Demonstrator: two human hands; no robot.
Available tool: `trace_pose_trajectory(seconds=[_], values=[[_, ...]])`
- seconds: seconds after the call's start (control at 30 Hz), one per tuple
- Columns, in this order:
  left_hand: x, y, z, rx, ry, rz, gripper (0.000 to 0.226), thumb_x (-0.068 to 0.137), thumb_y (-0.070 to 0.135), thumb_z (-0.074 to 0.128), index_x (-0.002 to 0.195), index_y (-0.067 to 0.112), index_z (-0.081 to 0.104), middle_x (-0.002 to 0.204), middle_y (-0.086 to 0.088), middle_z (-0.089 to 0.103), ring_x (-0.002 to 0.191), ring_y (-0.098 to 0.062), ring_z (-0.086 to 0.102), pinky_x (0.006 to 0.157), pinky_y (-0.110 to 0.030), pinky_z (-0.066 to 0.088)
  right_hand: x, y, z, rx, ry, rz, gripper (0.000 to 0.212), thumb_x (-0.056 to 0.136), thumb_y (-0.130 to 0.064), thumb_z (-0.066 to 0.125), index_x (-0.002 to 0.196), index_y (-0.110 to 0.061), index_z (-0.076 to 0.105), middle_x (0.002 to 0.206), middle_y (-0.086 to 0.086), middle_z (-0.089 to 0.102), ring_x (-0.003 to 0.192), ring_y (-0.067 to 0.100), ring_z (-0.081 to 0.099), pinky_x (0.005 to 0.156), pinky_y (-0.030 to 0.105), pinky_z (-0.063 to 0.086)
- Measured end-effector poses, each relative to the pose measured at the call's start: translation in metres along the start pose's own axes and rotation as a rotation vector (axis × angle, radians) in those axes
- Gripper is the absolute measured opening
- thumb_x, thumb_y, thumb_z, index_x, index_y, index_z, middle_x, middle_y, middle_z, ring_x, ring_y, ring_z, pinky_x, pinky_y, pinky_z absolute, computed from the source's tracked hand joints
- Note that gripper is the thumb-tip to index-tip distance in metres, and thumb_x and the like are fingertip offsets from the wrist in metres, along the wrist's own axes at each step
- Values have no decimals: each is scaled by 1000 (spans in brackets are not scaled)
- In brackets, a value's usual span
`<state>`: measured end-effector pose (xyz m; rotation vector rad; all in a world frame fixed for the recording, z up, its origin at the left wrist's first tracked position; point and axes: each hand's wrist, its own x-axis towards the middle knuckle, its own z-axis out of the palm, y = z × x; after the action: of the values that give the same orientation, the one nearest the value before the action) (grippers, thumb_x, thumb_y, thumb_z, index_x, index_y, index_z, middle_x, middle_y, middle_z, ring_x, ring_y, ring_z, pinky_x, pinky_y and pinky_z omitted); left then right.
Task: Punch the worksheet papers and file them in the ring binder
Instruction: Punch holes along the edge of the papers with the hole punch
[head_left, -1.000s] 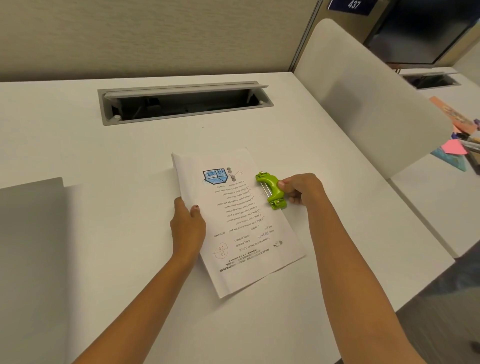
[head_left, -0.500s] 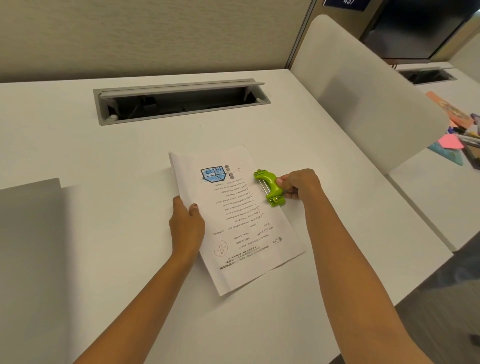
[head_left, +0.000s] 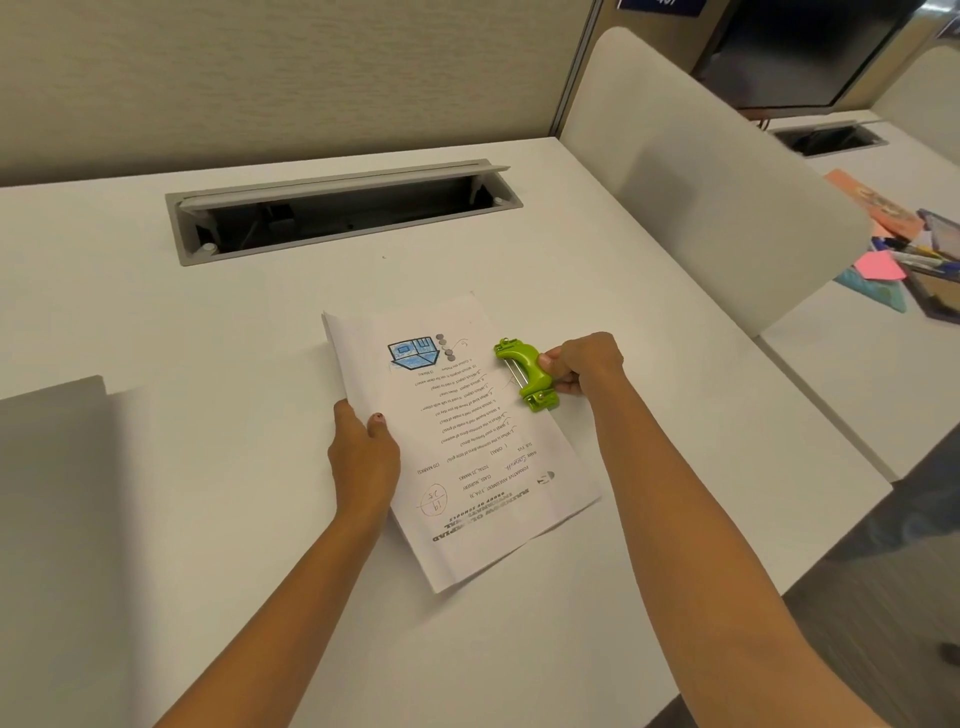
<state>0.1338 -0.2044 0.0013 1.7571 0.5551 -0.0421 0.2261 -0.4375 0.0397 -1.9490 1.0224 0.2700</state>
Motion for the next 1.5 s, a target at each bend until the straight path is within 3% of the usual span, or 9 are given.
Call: trace_pose_trajectory(seconds=[0.1, 0.33, 0.5, 0.6, 0.83, 0.9, 1.0, 1.13, 1.5], values=[[1, -1, -1, 2, -5, -3, 27, 100, 15, 38, 127, 14, 41, 114, -1, 53, 93, -21, 50, 79, -32, 42, -7, -2, 3, -61, 134, -50, 24, 78, -14, 71, 61, -12, 54, 30, -4, 51, 49, 16, 56, 49, 22, 47], [2, -3, -1, 2, -3, 3, 26, 100, 15, 39, 125, 14, 42, 112, 0, 53, 91, -21, 50, 78, -31, 41, -9, -4, 1, -112, 114, -32, 37, 78, -14, 71, 53, -15, 44, 23, -6, 45, 44, 14, 55, 46, 21, 43], [2, -2, 0, 9, -7, -2, 26, 100, 15, 39, 126, 15, 41, 110, 1, 51, 91, -20, 50, 76, -32, 42, -7, -3, 2, -98, 107, -59, 6, 79, -11, 71, 81, -11, 66, 61, 5, 63, 50, 19, 57, 71, 31, 58], [2, -2, -1, 8, -19, -5, 26, 100, 15, 38, 126, 14, 40, 117, -4, 55, 91, -21, 51, 77, -33, 44, -9, -4, 0, -82, 110, -57, 8, 78, -10, 72, 86, -8, 71, 51, 3, 62, 48, 19, 57, 66, 31, 59], [0, 3, -3, 12, -29, -5, 28, 100, 13, 38, 128, 12, 40, 124, -11, 57, 90, -21, 51, 75, -32, 44, -17, -10, -4, -130, 12, -65, 24, 82, -9, 69, 106, -3, 67, 100, 13, 70, 80, 24, 68, 64, 27, 61], [0, 4, -4, 14, -34, -11, 30, 100, 13, 38, 130, 11, 39, 125, -11, 56, 90, -21, 51, 75, -33, 44, -19, -14, -9, -111, -52, -107, 14, 82, -6, 69, 95, -5, 64, 90, 11, 66, 69, 19, 63, 44, 18, 55], [-1, 5, -5, 2, -41, -14, 29, 100, 13, 38, 129, 11, 39, 125, -12, 56, 91, -22, 51, 76, -33, 45, -21, -18, -8, -311, -8, -139, 22, 84, -15, 68, 67, -8, 55, 68, 5, 58, 64, 19, 63, 66, 23, 59], [-2, 5, -6, -15, -47, -20, 29, 100, 12, 37, 129, 11, 39, 126, -12, 56, 94, -23, 52, 80, -37, 48, -21, -22, -6, -449, 52, -142, 11, 84, -23, 68, 82, -12, 66, 69, 0, 61, 31, 9, 52, 48, 18, 44], [-1, 2, -3, -21, -28, -10, 26, 100, 13, 38, 125, 13, 41, 107, 0, 52, 89, -22, 53, 73, -33, 44, -14, -10, -2, -341, 57, -1, 39, 78, -30, 77, 65, -11, 45, 38, 1, 49, 49, 16, 46, 51, 21, 42]])
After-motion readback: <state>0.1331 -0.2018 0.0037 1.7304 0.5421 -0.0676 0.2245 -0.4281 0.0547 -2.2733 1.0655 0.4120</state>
